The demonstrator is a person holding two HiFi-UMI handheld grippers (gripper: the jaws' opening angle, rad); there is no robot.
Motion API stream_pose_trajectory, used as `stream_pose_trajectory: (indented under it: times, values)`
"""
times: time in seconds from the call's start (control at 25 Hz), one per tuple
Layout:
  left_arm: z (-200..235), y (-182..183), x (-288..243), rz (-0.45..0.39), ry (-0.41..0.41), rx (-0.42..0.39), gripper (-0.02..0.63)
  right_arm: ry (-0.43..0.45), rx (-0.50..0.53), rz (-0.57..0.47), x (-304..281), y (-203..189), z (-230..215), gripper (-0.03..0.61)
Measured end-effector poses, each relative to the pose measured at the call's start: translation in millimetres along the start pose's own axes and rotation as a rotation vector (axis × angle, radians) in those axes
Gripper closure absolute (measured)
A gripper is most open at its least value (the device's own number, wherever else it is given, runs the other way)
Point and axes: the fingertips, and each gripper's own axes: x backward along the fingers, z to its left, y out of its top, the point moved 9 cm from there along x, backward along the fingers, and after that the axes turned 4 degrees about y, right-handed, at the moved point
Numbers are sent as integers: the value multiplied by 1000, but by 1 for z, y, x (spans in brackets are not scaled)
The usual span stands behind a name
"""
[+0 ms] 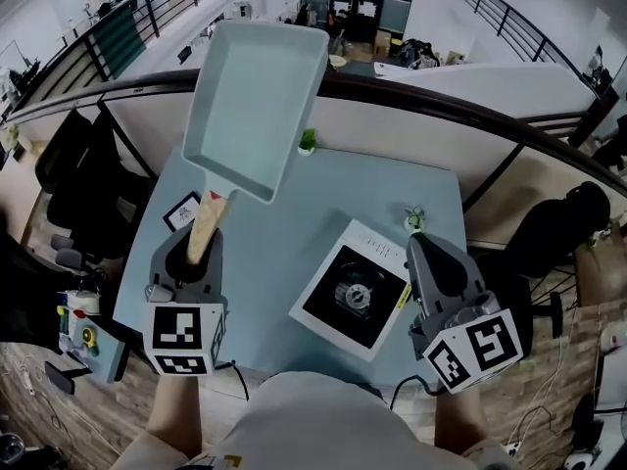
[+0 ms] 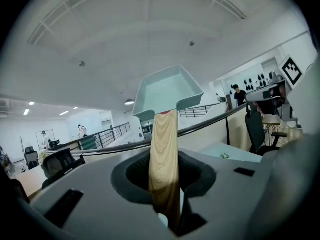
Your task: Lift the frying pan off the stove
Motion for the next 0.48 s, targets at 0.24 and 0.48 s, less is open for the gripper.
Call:
stream_pose_trajectory:
  times: [0.24,0.48]
  values:
    - [0,9,7,-56,18,15,515,-36,1,-52,11,9,-6,575]
    - [0,12,10,-74,21,11,515,-51,14,-58,15,11,-9,575]
